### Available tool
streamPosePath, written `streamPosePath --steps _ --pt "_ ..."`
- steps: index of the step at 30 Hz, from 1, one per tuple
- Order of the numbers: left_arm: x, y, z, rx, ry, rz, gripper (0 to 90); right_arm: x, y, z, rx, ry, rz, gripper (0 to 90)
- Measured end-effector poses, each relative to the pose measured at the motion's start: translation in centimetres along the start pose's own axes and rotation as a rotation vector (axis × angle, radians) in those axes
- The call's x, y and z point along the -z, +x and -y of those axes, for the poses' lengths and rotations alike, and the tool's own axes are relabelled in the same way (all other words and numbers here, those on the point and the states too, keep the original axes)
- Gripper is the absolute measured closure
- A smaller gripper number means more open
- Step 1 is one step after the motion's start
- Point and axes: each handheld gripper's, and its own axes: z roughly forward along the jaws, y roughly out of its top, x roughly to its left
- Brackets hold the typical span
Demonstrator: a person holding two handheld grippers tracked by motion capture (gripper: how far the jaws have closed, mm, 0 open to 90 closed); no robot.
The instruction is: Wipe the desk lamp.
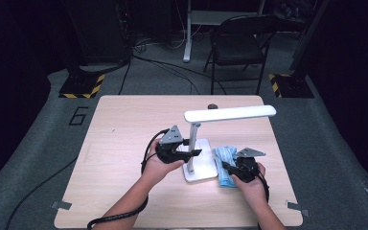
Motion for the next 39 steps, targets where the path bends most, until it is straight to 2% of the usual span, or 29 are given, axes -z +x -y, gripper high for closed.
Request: streamPosePath --steps 1,3,8,9,11,14,16,20,22,27,29,31,34,39 --pt "0.0 0.1 -0.1 -0.01 0.006 -0.012 52.3 0.1 -0.1 0.0 0.006 0.002 0.0 63.3" --pt "-0.2 0.2 -0.1 0.005 -0.002 -0.01 52.4 0.1 -0.1 0.0 -0.006 -0.002 0.003 63.2" --pt "-0.5 0.8 -0.3 -0.001 -0.003 -0.033 52.4 0.2 -0.1 -0.1 -0.01 -0.012 0.012 62.6" --pt "-0.6 0.8 -0.3 0.016 -0.009 -0.034 52.4 0.2 0.0 -0.1 -0.015 -0.018 0.009 62.4" --pt "-0.7 1.0 -0.5 0.01 -0.009 -0.047 52.4 0.3 0.0 -0.1 -0.018 -0.02 0.012 62.4" --pt "-1.0 1.2 -0.6 0.03 -0.016 -0.045 52.4 0.3 0.0 -0.1 -0.021 -0.029 0.012 62.4" --pt "-1.2 1.3 -0.6 0.039 -0.023 -0.047 52.4 0.1 0.0 -0.1 -0.004 -0.03 0.014 62.3" --pt "-1.6 1.5 -0.6 0.023 -0.018 -0.055 52.1 -0.2 0.2 -0.1 -0.01 -0.025 0.01 62.2" --pt "-1.7 1.3 -0.6 0.015 -0.017 -0.049 51.7 -0.4 0.5 -0.2 -0.014 -0.007 0.005 62.3" --pt "-1.5 1.5 -0.8 0.029 -0.007 -0.033 51.0 -0.7 2.0 -0.4 0.045 0.003 -0.007 62.4" --pt "-1.4 1.6 -0.9 0.044 -0.011 -0.012 49.9 -0.9 2.3 -0.3 0.048 0.017 -0.014 62.4" --pt "-1.2 1.7 -1.1 0.039 -0.016 -0.002 48.9 -1.2 2.6 -0.1 0.038 0.031 -0.026 62.4" --pt "-0.8 1.5 -1.7 0.046 -0.03 0.005 47.0 -1.4 2.7 -0.1 0.048 0.04 -0.019 62.3" --pt "-0.6 1.5 -2.9 0.041 0.013 0.018 43.1 -1.6 2.5 0.0 0.034 0.048 -0.018 62.2"
